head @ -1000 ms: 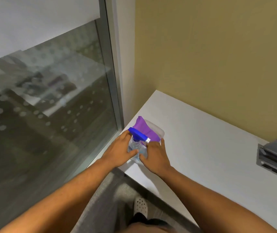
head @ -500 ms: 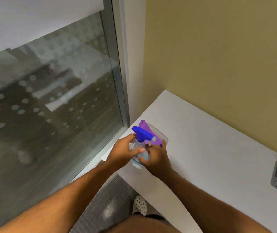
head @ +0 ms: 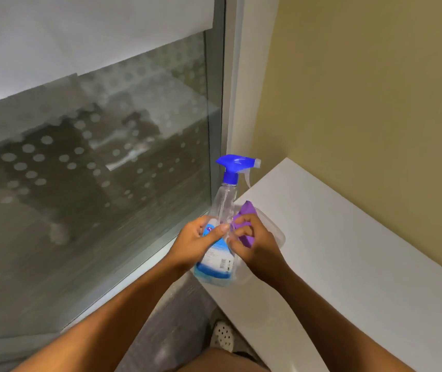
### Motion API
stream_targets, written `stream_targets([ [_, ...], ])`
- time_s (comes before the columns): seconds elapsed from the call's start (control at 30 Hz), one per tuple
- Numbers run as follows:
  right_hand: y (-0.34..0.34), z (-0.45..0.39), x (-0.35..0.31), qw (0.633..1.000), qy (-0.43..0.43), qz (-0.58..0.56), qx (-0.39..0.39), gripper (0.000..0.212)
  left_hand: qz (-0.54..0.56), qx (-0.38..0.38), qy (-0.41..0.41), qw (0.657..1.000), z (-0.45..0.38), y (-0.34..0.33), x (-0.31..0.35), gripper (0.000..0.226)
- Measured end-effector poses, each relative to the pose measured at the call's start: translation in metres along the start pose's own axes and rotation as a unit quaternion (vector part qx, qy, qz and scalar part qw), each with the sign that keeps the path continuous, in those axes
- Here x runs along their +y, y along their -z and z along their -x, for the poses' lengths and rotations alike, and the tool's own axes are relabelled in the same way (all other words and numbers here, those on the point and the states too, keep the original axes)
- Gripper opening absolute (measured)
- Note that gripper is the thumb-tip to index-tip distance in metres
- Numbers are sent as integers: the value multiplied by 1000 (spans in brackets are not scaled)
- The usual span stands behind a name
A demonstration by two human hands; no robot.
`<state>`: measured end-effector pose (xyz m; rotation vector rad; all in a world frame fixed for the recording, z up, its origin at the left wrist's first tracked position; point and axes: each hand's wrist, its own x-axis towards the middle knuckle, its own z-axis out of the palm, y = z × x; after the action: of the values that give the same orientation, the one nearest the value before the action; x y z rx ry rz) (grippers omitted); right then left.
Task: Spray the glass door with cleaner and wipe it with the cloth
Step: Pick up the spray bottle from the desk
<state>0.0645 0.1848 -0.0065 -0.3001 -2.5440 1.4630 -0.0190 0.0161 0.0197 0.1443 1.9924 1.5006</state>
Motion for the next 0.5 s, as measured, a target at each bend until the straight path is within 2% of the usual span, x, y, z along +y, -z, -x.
stream_targets([
  [0.1, -18, -6, -37, 987, -103, -123, -12, 31, -6, 85, 24, 996, 20, 16, -5, 36],
  [0.2, -47, -12, -75, 966, -127, -225, -33, 39, -24, 171, 19, 985, 48, 35, -17, 47],
  [0.27, -74, -14, -102, 950, -129, -277, -62, 42, -86, 214, 4, 973, 72, 54, -29, 49],
  [0.33, -104, -12, -128, 944, -122, -292, -91, 33, -176, 284, -41, 942, 100, 69, -45, 46],
  [0.4, -133, -9, -154, 941, -111, -297, -119, 18, -302, 367, -108, 873, 125, 80, -63, 48],
  [0.43, -147, -6, -166, 942, -104, -291, -131, 16, -331, 382, -121, 854, 137, 85, -72, 54],
  [0.5, -174, 4, -191, 943, -91, -276, -160, 23, -322, 374, -102, 864, 160, 101, -85, 56],
])
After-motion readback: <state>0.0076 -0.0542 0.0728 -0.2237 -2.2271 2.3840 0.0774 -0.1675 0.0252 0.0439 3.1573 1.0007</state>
